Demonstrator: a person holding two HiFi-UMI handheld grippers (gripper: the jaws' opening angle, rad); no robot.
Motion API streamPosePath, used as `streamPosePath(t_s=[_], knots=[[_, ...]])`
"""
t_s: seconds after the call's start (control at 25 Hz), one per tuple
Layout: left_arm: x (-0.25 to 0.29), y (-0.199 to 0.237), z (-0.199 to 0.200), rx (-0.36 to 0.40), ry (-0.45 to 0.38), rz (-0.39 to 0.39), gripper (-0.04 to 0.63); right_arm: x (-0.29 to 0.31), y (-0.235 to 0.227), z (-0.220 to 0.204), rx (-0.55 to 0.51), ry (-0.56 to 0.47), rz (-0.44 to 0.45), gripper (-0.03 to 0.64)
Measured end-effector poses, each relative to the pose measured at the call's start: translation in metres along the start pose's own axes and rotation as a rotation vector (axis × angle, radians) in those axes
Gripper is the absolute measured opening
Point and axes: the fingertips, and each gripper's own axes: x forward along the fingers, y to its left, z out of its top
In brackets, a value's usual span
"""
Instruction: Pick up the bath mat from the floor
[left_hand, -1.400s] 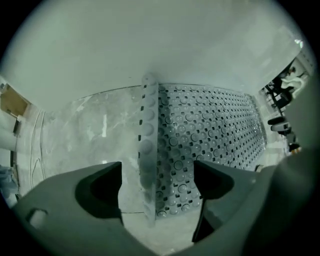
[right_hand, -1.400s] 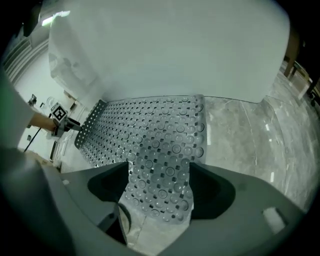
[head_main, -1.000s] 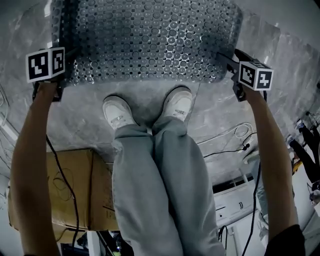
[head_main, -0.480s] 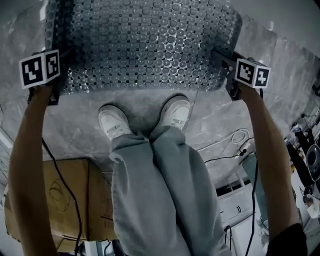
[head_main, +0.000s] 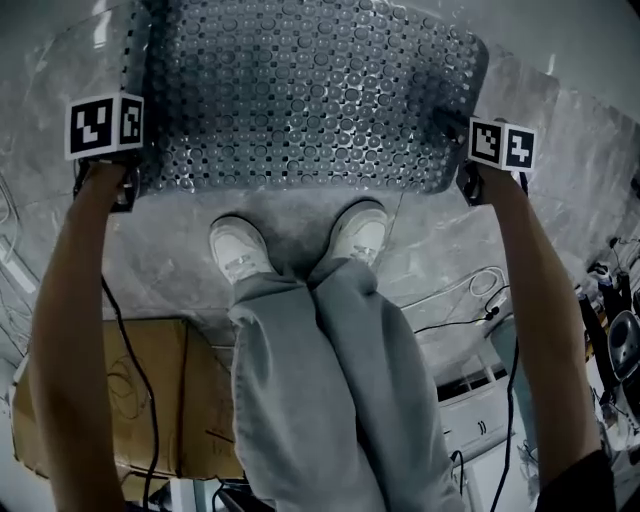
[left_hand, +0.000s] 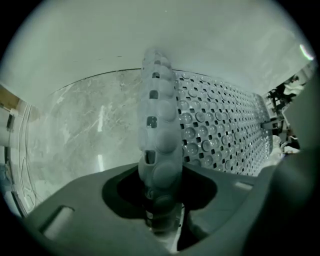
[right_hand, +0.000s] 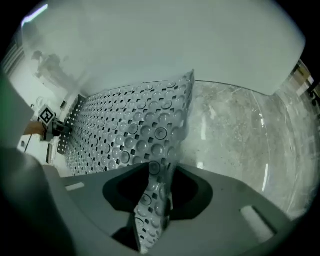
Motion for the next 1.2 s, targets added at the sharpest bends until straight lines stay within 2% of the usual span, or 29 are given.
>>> streamPosePath(t_s=[0.04, 0.08, 0.2, 0.28, 0.48, 0.64, 1.0, 1.2], knots=[[-0.001, 0.001, -0.002, 0.003, 0.006, 0.002, 0.147, -0.001, 0.002, 0.003, 0.014, 0.004, 0.007, 0.098], [-0.004, 0.003, -0.005, 0.011, 0.012, 0.009, 0.109, -0.003, 0.006, 0.006, 0.019, 0.01, 0.017, 0.025], [-0.017, -0.001, -0.014, 0.032, 0.025, 0.019, 0.031, -0.012, 0.017, 0.006, -0.014, 0.037, 0.053, 0.023], [-0.026, -0.015, -0.018, 0.034, 0.018, -0.016, 0.02, -0.019, 0.026, 0.009, -0.022, 0.044, 0.067, 0.023], [-0.054, -0.043, -0.026, 0.025, -0.001, -0.111, 0.018, -0.032, 0.06, 0.011, 0.009, 0.023, 0.086, 0.025], [-0.078, -0.07, -0.02, 0.016, -0.013, -0.137, 0.018, -0.048, 0.087, 0.013, 0.031, -0.003, 0.141, 0.025], [-0.131, -0.128, -0.013, 0.101, 0.0, -0.17, 0.02, -0.087, 0.154, 0.016, -0.002, 0.035, 0.238, 0.026], [-0.171, -0.17, -0.004, 0.135, -0.017, -0.221, 0.021, -0.118, 0.181, 0.02, 0.041, 0.015, 0.279, 0.026]])
